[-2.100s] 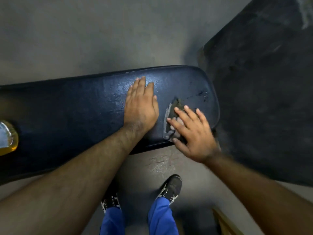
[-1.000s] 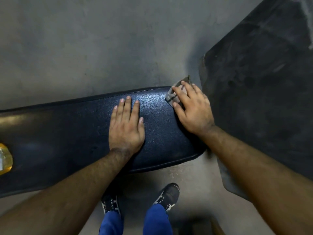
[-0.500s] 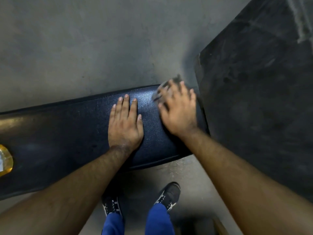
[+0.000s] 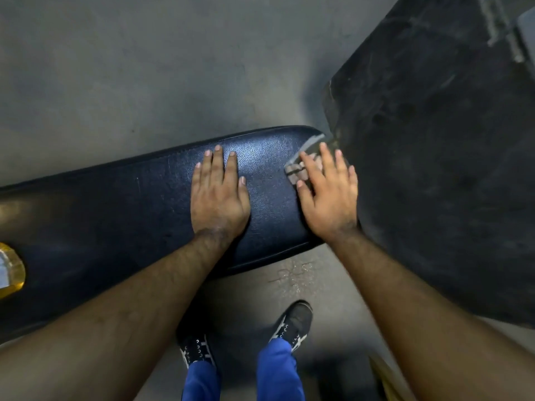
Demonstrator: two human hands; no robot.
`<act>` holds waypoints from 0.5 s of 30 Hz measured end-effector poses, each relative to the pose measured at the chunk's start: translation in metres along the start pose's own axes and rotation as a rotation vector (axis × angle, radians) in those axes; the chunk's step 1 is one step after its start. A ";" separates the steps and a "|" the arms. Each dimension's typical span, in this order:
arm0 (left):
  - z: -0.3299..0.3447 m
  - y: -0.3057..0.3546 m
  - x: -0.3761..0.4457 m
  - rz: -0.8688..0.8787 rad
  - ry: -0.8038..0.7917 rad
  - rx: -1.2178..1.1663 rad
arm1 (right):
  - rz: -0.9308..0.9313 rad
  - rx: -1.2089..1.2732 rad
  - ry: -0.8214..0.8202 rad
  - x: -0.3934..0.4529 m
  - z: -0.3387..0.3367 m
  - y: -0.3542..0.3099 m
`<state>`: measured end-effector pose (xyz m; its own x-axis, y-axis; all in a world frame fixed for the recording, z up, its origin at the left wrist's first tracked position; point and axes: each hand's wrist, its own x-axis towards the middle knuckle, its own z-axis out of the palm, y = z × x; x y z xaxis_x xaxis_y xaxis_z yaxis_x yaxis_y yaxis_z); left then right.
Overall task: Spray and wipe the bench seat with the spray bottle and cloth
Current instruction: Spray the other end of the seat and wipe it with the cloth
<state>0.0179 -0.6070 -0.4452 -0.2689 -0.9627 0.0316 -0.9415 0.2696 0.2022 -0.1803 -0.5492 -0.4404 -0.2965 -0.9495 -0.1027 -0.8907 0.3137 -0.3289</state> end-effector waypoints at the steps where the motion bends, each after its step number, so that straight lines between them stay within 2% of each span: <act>1: 0.000 0.000 0.000 0.004 0.003 -0.006 | 0.109 0.018 0.023 -0.009 0.004 -0.012; 2: 0.000 0.000 0.001 0.006 0.010 -0.014 | 0.049 -0.002 0.023 -0.027 0.006 -0.026; 5: -0.002 -0.001 0.001 0.010 0.004 -0.049 | -0.458 -0.070 -0.064 -0.075 0.008 -0.016; 6: -0.002 -0.002 0.000 0.011 0.005 -0.068 | -0.487 -0.077 -0.066 -0.074 0.004 -0.004; 7: -0.003 -0.002 0.000 0.012 0.003 -0.089 | -0.387 -0.076 -0.032 -0.069 0.005 0.002; 9: -0.005 -0.004 0.002 0.019 -0.008 -0.144 | 0.020 -0.019 0.093 -0.066 0.012 -0.016; 10: -0.008 -0.006 0.003 0.025 -0.015 -0.191 | 0.098 0.003 0.121 -0.073 0.020 -0.038; 11: -0.013 -0.008 0.002 0.026 -0.021 -0.263 | 0.012 0.000 0.119 -0.087 0.029 -0.062; 13: -0.027 -0.020 -0.002 0.014 -0.004 -0.410 | -0.386 -0.026 0.007 -0.117 0.039 -0.085; 14: -0.034 -0.029 -0.008 0.010 0.034 -0.421 | -0.535 -0.054 -0.048 -0.118 0.036 -0.076; 15: -0.040 -0.040 -0.016 0.016 0.078 -0.380 | -0.596 -0.079 -0.056 -0.109 0.031 -0.064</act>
<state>0.0685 -0.6030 -0.4148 -0.2534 -0.9612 0.1089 -0.7907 0.2706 0.5491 -0.0804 -0.4660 -0.4377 0.2786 -0.9600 0.0278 -0.9214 -0.2753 -0.2743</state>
